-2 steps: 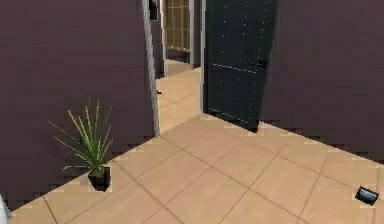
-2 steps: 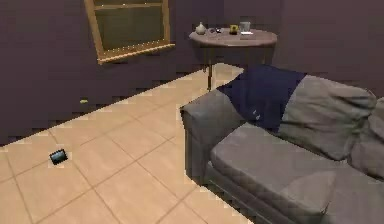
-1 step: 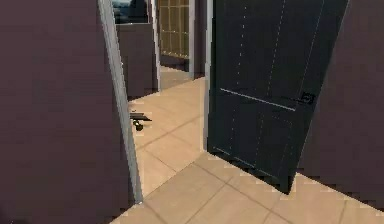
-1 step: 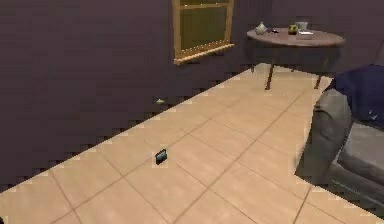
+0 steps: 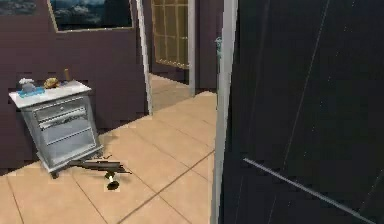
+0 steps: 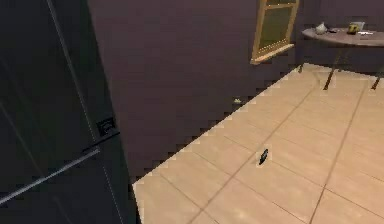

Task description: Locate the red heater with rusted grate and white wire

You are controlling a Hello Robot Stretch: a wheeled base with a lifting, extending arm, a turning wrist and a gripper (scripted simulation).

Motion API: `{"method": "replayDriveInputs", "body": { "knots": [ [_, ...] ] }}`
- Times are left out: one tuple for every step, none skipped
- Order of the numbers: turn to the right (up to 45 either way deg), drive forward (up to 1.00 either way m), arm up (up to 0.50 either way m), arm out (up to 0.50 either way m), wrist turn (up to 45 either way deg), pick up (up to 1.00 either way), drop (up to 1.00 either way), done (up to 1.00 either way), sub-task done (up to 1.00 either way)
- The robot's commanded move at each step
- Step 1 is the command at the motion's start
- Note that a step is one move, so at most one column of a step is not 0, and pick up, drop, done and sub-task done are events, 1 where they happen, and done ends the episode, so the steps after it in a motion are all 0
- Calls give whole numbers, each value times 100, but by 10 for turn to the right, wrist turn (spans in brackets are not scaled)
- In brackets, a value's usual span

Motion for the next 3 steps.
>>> {"method": "replayDriveInputs", "body": {
  "knots": [
    [-300,0,0,0,0,0,0,0,0],
    [0,10,0,0,0,0,0,0,0],
    [390,0,0,0,0,0,0,0,0]
  ]
}}
